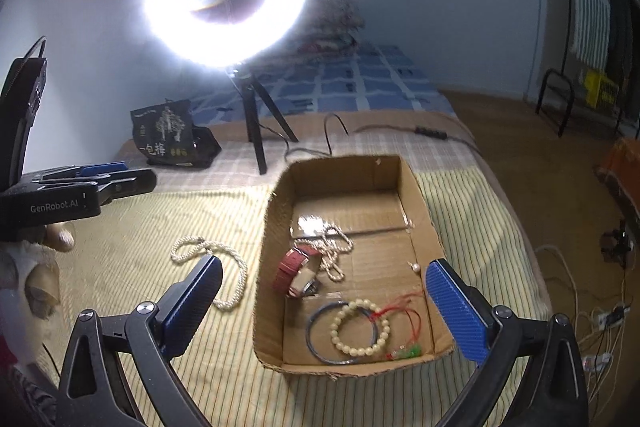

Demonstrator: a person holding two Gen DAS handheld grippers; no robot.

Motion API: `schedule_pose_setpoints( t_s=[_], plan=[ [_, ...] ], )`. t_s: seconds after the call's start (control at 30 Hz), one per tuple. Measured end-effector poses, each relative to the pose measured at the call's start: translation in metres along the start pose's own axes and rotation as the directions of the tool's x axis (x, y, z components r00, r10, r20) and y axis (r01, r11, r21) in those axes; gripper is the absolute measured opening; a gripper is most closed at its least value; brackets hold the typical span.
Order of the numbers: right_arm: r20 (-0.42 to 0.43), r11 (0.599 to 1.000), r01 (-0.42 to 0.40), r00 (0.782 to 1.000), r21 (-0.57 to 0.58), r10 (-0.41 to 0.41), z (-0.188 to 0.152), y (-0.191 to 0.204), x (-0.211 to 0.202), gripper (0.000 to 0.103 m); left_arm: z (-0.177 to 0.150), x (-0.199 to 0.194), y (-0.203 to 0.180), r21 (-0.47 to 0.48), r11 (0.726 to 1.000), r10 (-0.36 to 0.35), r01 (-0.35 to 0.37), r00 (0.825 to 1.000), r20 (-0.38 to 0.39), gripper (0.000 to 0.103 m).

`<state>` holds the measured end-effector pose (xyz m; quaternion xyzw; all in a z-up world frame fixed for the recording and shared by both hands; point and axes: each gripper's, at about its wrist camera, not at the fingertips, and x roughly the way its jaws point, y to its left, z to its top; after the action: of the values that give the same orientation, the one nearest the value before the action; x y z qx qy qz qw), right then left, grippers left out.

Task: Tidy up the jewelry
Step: 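Withdraw both open tools from box toward twisted pearl necklace and second pearl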

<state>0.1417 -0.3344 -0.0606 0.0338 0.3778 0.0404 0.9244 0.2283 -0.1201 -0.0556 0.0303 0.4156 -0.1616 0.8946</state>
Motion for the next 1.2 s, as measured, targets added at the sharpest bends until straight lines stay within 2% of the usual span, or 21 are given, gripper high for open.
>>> schedule_pose_setpoints(
  t_s=[0.17,0.3,0.5,0.57,0.63,0.87,0.93,1.07,1.2],
  plan=[
    [0.002,0.999,-0.028,1.000,-0.035,0.028,0.006,0.015,0.003,0.103,-0.017,-0.012,0.035,0.000,0.999,0.051,-0.051,0.999,-0.017,0.069],
    [-0.033,0.996,-0.050,0.998,-0.069,0.047,0.012,0.030,0.012,0.103,-0.037,-0.014,0.060,-0.001,0.997,0.075,-0.076,0.996,-0.052,0.069],
    [-0.103,0.988,-0.137,0.986,-0.069,0.129,0.019,0.052,0.032,0.100,-0.067,-0.011,0.089,-0.043,0.999,0.026,-0.031,0.994,-0.106,0.069],
    [-0.131,0.985,-0.164,0.979,-0.053,0.156,0.019,0.056,0.041,0.096,-0.075,-0.009,0.093,-0.047,0.999,0.011,-0.017,0.992,-0.126,0.069],
    [-0.171,0.982,-0.190,0.968,-0.017,0.184,0.018,0.058,0.052,0.086,-0.085,-0.007,0.093,-0.037,0.999,0.007,-0.013,0.989,-0.145,0.069],
    [-0.290,0.961,-0.273,0.918,0.031,0.270,0.010,0.077,0.089,0.054,-0.112,0.008,0.079,-0.040,0.997,-0.073,0.066,0.970,-0.231,0.046],
    [-0.324,0.955,-0.295,0.902,0.018,0.285,0.007,0.088,0.098,0.047,-0.120,0.012,0.074,-0.042,0.995,-0.098,0.091,0.964,-0.247,0.044],
    [-0.381,0.950,-0.312,0.880,-0.016,0.283,0.000,0.108,0.115,0.039,-0.133,0.019,0.064,-0.031,0.993,-0.120,0.116,0.953,-0.277,0.037],
    [-0.419,0.952,-0.301,0.872,-0.047,0.255,-0.008,0.119,0.130,0.035,-0.146,0.030,0.047,0.016,0.991,-0.124,0.136,0.940,-0.317,0.037]
  ],
)
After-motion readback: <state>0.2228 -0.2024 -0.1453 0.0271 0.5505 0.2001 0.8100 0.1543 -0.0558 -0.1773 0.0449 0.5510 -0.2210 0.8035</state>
